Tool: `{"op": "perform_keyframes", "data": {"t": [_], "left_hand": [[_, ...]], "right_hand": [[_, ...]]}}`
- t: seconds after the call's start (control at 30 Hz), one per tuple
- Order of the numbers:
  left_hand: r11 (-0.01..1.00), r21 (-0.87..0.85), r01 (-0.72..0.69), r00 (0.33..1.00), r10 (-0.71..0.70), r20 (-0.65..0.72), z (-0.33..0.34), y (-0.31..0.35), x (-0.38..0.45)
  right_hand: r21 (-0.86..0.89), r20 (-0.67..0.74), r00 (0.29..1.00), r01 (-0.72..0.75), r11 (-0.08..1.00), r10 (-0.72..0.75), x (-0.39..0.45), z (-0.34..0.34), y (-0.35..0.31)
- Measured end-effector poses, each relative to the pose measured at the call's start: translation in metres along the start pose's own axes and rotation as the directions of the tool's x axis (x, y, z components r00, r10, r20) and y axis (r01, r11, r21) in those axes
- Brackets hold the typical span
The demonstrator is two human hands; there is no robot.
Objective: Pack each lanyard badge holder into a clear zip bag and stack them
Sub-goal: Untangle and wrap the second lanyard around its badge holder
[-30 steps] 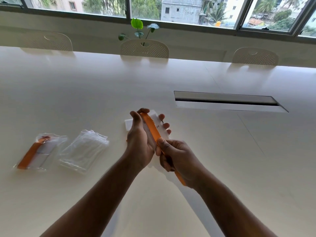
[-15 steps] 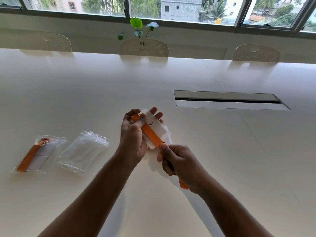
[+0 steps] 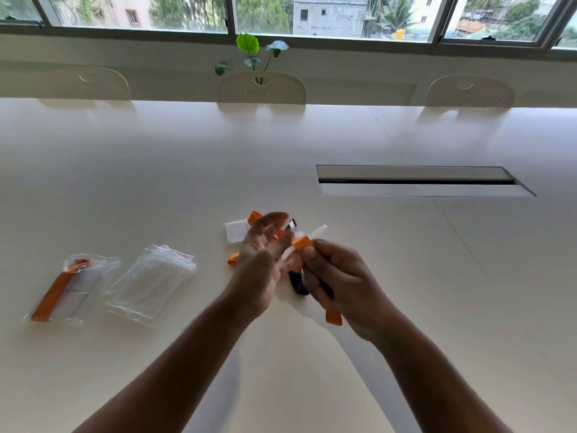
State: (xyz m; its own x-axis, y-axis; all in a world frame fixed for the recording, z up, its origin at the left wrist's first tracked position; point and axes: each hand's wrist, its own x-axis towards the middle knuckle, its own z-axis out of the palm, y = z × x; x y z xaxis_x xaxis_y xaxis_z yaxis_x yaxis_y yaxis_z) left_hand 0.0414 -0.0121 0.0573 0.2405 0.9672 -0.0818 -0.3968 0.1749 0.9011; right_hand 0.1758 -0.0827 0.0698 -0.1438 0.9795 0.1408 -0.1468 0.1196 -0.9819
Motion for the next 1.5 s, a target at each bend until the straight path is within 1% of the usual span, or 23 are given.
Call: {"op": "perform_keyframes", "data": {"t": [0.03,0.07,0.1,0.13,0.2,0.3,0.33,0.47,0.57,0.67,0.77,0.9,1.03,1.13,1.2,1.23,1.27,1.3,1.33,1.37,1.4,1.43,1.5], "left_hand": [[0.976,0.188,-0.109,0.994,0.102,0.047,0.0,-0.004,-0.004],[0.926,0.311,-0.217,0.975,0.188,0.12,-0.001,-0.008,-0.007],[0.894,0.344,-0.286,0.955,0.238,0.177,-0.001,-0.01,-0.009],[0.899,0.316,-0.303,0.947,0.246,0.207,0.001,-0.01,-0.012],[0.924,0.262,-0.28,0.94,0.208,0.272,0.004,-0.008,-0.015],[0.919,0.259,-0.297,0.898,0.176,0.403,0.008,-0.011,-0.018],[0.937,0.233,-0.261,0.897,0.147,0.417,0.009,-0.011,-0.019],[0.977,0.137,-0.164,0.921,0.102,0.376,0.009,-0.012,-0.018],[0.995,0.002,-0.097,0.934,0.09,0.346,0.012,-0.008,-0.017],[0.985,-0.171,0.018,0.982,0.015,0.187,0.016,0.001,-0.011],[0.944,-0.316,0.093,0.995,-0.08,0.054,0.013,0.006,-0.001],[0.937,-0.313,0.155,0.988,-0.155,0.026,0.008,0.008,0.002],[0.953,-0.296,0.063,0.996,-0.041,0.079,0.004,0.007,0.001],[0.952,-0.294,0.079,0.996,-0.06,0.073,0.0,0.005,0.001],[0.946,-0.312,0.092,0.994,-0.07,0.079,0.0,0.005,0.001],[0.94,-0.328,0.09,0.995,-0.067,0.079,-0.001,0.005,0.002],[0.936,-0.342,0.081,0.996,-0.059,0.074,-0.002,0.006,0.002],[0.934,-0.351,0.072,0.996,-0.051,0.071,-0.003,0.007,0.002],[0.933,-0.353,0.069,0.997,-0.048,0.066,-0.005,0.007,0.003],[0.933,-0.354,0.067,0.997,-0.048,0.061,-0.007,0.007,0.004],[0.933,-0.355,0.063,0.997,-0.047,0.053,-0.007,0.008,0.004],[0.932,-0.357,0.058,0.998,-0.044,0.046,-0.008,0.008,0.004],[0.935,-0.349,0.06,0.998,-0.052,0.031,-0.007,0.007,0.005]], "right_hand": [[0.051,0.002,1.0,0.004,0.999,-0.004,0.002,-0.003,-0.003],[0.107,0.007,1.0,0.001,0.994,-0.002,0.003,-0.006,-0.006],[0.154,0.013,1.0,-0.004,0.988,0.002,0.005,-0.009,-0.008],[0.181,0.012,1.0,-0.012,0.983,0.01,0.006,-0.012,-0.009],[0.174,-0.011,0.999,-0.031,0.984,0.034,0.008,-0.015,-0.01],[0.157,-0.043,0.998,-0.046,0.986,0.054,0.009,-0.014,-0.009],[0.157,-0.046,0.997,-0.049,0.986,0.057,0.008,-0.013,-0.009],[0.166,-0.02,0.997,-0.075,0.983,0.08,0.005,-0.01,-0.009],[0.137,0.013,0.996,-0.089,0.987,0.088,0.002,-0.008,-0.008],[0.001,0.04,0.986,-0.16,0.987,0.16,-0.004,-0.003,-0.003],[-0.114,0.058,0.952,-0.291,0.95,0.299,-0.011,0.002,0.001],[-0.177,0.004,0.931,-0.357,0.917,0.364,-0.012,0.004,0.001],[-0.181,-0.006,0.928,-0.368,0.912,0.373,-0.012,0.005,0.003],[-0.195,0.015,0.922,-0.376,0.906,0.386,-0.013,0.005,0.007],[-0.272,0.005,0.916,-0.385,0.882,0.402,-0.013,0.004,0.009],[-0.376,-0.019,0.917,-0.376,0.847,0.399,-0.013,0.002,0.01],[-0.525,-0.053,0.924,-0.349,0.776,0.38,-0.013,-0.001,0.011],[-0.679,-0.092,0.936,-0.309,0.666,0.34,-0.013,-0.005,0.011],[-0.781,-0.135,0.949,-0.279,0.559,0.285,-0.014,-0.011,0.011],[-0.822,-0.179,0.96,-0.266,0.503,0.214,-0.015,-0.016,0.009],[-0.821,-0.223,0.967,-0.254,0.511,0.123,-0.016,-0.018,0.007],[-0.803,-0.252,0.967,-0.219,0.554,0.016,-0.016,-0.019,0.004],[-0.766,-0.226,0.953,-0.047,0.642,-0.2,-0.015,-0.018,0.001]]}}
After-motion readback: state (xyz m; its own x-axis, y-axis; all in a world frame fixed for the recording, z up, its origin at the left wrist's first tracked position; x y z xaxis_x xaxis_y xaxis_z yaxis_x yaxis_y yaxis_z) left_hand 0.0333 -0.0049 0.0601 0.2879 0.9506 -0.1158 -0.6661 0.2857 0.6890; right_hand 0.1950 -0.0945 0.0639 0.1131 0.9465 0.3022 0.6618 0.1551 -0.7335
